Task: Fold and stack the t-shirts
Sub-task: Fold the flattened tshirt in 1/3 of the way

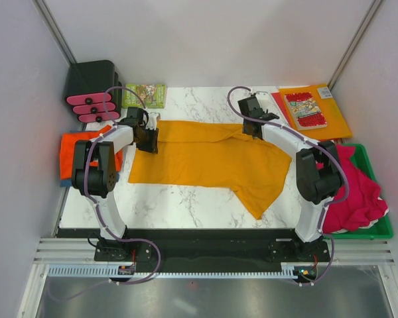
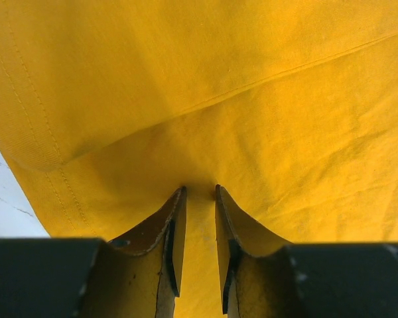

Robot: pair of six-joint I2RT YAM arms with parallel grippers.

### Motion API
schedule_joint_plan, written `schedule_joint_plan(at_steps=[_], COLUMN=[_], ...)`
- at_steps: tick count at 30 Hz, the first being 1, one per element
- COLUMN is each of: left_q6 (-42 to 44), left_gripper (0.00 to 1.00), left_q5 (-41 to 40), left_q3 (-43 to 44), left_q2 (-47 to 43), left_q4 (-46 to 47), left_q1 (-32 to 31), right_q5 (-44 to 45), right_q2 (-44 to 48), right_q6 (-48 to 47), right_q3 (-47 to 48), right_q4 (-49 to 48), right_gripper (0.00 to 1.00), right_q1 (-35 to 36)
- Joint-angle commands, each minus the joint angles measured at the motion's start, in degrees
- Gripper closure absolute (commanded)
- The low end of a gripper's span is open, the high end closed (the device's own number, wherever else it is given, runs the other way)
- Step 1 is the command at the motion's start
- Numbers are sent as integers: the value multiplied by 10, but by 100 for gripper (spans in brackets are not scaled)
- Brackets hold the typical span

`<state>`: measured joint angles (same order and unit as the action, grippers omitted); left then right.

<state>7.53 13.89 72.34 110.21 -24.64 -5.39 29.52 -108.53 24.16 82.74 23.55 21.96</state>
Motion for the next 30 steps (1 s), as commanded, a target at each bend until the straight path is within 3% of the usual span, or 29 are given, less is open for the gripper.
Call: schedule_joint_plan(at_steps=[1, 9, 19, 30], left_q6=[0, 6, -1, 6], left_gripper=[69, 69, 69, 70], left_q5=[18, 11, 12, 5], left_q3=[-4, -7, -5, -13], left_q2=[-6, -8, -3, -6], left_q4=[9, 9, 12, 14], left_q1=[-6, -6, -6, -6], right_q5=[-14, 5, -2, -18], right_q2=[4, -37, -3, -11], right_q6=[5, 9, 54, 59], right_q3=[-29, -8, -42, -57], right_q4=[-18, -22, -31, -54], right_gripper=[54, 61, 51, 55], right_q1=[5, 1, -51, -59])
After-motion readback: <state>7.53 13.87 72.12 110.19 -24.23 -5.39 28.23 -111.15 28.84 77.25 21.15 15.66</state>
